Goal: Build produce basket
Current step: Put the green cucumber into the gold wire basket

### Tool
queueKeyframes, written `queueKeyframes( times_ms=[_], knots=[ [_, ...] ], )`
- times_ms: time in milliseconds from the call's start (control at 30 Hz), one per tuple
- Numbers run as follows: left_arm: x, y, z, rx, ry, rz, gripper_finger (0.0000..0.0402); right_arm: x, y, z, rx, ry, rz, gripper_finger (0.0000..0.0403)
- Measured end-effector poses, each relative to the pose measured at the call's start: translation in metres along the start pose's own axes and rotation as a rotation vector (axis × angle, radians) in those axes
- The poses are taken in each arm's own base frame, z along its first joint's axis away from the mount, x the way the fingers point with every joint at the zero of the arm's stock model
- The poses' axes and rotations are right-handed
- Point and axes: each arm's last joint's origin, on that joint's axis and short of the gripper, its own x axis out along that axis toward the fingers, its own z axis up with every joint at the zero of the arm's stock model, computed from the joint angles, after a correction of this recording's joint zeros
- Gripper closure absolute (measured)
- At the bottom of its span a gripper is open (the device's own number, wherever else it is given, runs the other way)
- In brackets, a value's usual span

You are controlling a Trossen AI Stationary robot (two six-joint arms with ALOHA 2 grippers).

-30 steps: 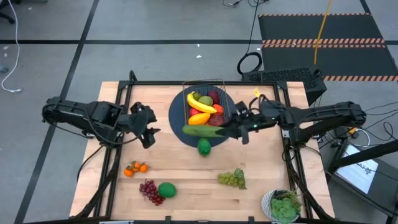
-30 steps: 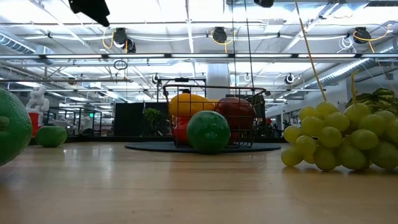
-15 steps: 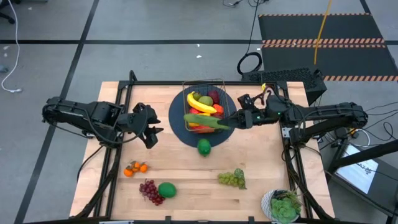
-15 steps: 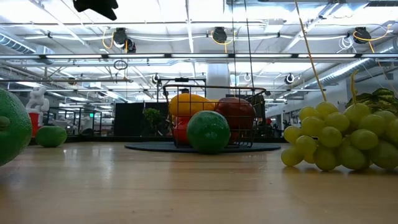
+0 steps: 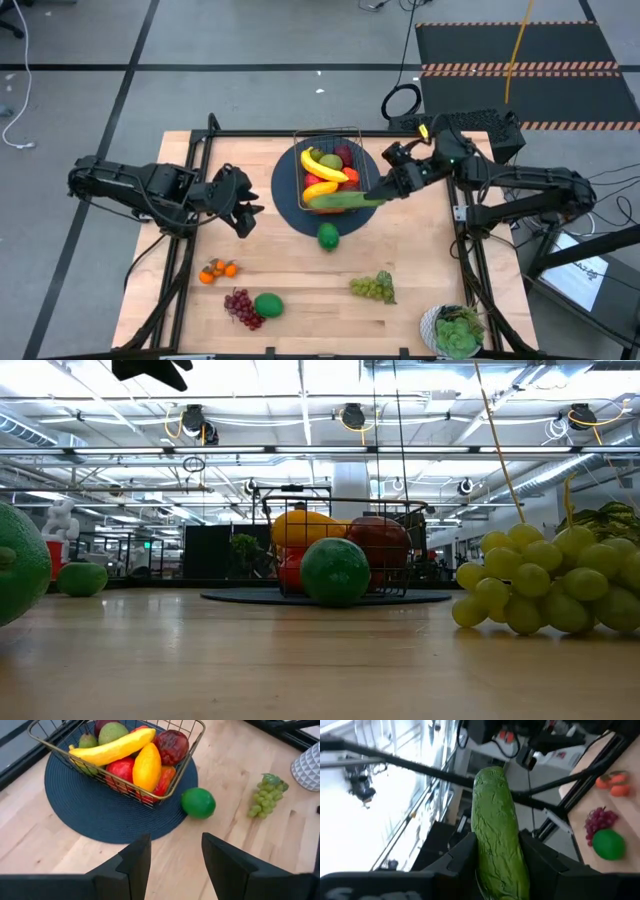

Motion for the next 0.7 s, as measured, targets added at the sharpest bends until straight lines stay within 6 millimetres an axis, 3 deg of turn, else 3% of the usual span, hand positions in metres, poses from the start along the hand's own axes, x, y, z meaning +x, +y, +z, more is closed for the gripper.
queueKeyframes(
  times_ms=[333, 700],
  knots=[
    [0.0, -0.003, 0.003, -0.114, -0.028, -0.033, 0.0227, -0.014, -0.004, 0.015, -0.236, 0.043, 0.012, 0.0277],
    [0.0, -0.006, 0.007, -0.246, -0.06, -0.071, 0.0227, -0.016, -0.004, 0.015, -0.614, 0.09, 0.05, 0.0277]
  ],
)
